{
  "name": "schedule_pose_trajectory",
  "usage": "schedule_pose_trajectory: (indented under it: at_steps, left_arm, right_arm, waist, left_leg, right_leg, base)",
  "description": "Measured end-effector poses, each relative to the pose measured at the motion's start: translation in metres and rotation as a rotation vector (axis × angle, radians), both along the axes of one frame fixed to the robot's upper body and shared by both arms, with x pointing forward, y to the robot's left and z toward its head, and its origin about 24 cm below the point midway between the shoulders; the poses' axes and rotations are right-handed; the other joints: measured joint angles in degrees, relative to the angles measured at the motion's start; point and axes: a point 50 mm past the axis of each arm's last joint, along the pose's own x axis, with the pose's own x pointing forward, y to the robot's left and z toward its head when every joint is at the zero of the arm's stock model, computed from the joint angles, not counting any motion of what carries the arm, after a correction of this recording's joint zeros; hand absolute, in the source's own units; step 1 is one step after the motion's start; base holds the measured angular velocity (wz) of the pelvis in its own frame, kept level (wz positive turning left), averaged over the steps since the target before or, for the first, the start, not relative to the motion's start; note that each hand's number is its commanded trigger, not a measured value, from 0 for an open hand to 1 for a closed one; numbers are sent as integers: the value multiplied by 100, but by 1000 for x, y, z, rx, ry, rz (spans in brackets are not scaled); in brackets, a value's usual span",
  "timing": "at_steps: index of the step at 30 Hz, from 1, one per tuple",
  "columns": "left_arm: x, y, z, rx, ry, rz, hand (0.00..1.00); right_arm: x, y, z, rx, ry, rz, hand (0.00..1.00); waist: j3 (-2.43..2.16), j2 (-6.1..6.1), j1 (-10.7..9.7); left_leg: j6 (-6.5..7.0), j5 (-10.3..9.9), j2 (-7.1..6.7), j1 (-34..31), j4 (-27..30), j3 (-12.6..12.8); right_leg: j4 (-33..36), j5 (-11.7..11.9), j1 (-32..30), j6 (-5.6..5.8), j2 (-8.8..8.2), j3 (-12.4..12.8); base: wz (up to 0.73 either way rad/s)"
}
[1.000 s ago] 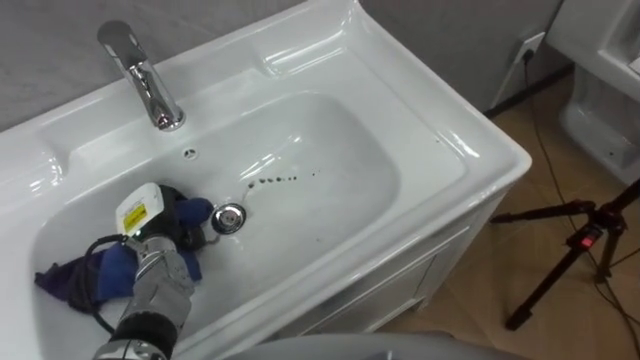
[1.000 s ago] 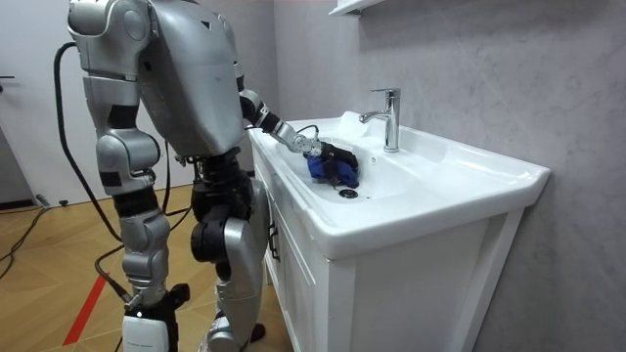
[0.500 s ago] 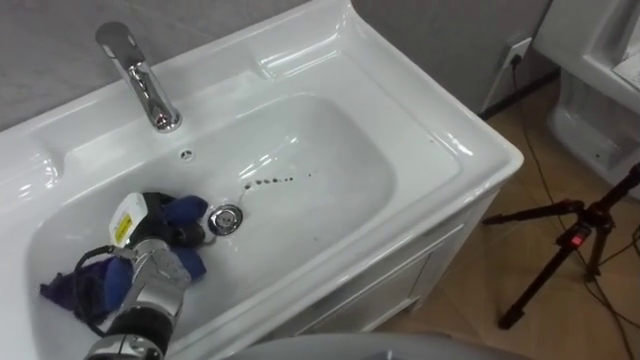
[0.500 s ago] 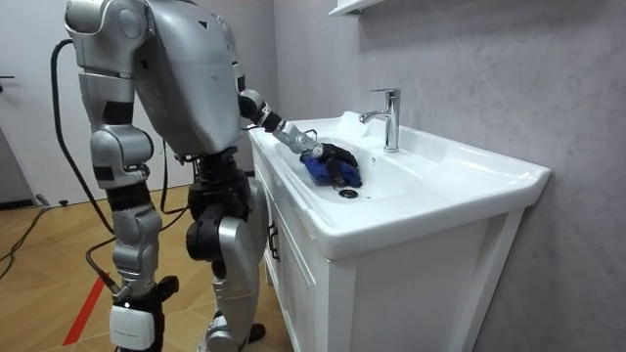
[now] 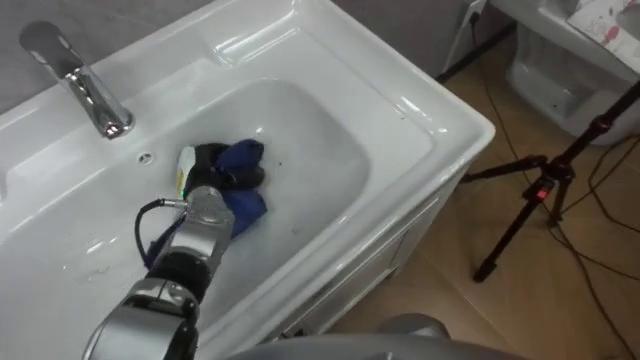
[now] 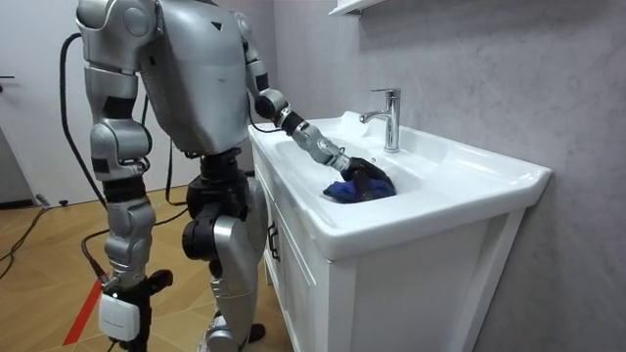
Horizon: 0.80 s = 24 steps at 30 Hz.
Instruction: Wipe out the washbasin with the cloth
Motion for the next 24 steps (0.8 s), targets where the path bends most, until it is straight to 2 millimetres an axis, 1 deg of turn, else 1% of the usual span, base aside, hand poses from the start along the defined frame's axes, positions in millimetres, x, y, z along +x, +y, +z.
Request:
schedule_pose_trajectory:
  at_steps: [2,4,7,9,11,14,16,17,18,19,24]
  left_arm:
    - [0,-1,0,-47,-5,27,100]
    - [3,-7,3,-78,-18,19,100]
    - [6,-17,7,-116,-41,-5,100]
    - [7,-20,9,-128,-50,-12,100]
    - [8,-22,11,-130,-58,-25,100]
    - [10,-32,16,-135,-71,-68,100]
    - [12,-37,20,-143,-80,-86,100]
    - [12,-38,21,-145,-82,-89,100]
    - [13,-39,23,-147,-87,-95,100]
    - [13,-39,23,-147,-89,-95,100]
    - [14,-39,24,-133,-95,-104,100]
  right_arm:
    - [1,1,0,2,-2,5,0]
    - [3,1,0,4,-4,21,0]
    - [5,1,-1,7,-9,28,0]
    - [4,1,-1,9,-4,28,0]
    - [3,1,-1,15,-1,27,0]
    - [2,4,-1,25,6,49,0]
    - [3,5,-1,28,5,51,0]
    - [3,5,-1,27,5,54,0]
    - [3,5,-1,26,7,56,0]
    - [2,5,-1,26,8,57,0]
    - [-2,4,-1,26,31,69,0]
  waist:
    - [8,13,-23]
    - [26,43,-39]
    - [40,74,-92]
    - [43,81,-114]
    - [42,89,-181]
    - [47,98,-192]
    - [73,140,-214]
    - [84,156,-224]
    - [103,183,-260]
    - [111,198,-309]
    - [115,201,-345]
  left_leg:
    - [2,-2,-5,-9,-2,-5]
    - [8,-3,-7,-37,1,-36]
    - [46,20,-27,-116,9,-74]
    - [55,26,-40,-167,24,-74]
    - [59,28,-50,-195,64,-73]
    - [65,31,-64,-196,75,-62]
    - [87,29,-72,-199,72,-63]
    - [93,26,-74,-202,71,-63]
    - [99,27,-78,-204,60,-63]
    - [106,32,-82,-208,59,-66]
    - [110,34,-96,-207,59,-66]
  right_leg:
    - [-14,-3,-1,4,-5,6]
    - [-2,-5,-19,21,-28,-3]
    - [14,0,-71,49,-79,-58]
    - [15,7,-68,59,-99,-72]
    - [8,13,-74,69,-119,-77]
    - [6,19,-65,80,-149,-118]
    - [7,25,-61,90,-163,-154]
    - [7,26,-62,93,-166,-162]
    - [12,26,-65,96,-177,-184]
    - [17,22,-65,102,-188,-207]
    - [7,12,-49,119,-200,-205]
  base:
    - [6]
    - [8]
    - [14]
    - [11]
    - [15]
    - [5]
    - [0]
    - [5]
    - [9]
    - [8]
    - [1]
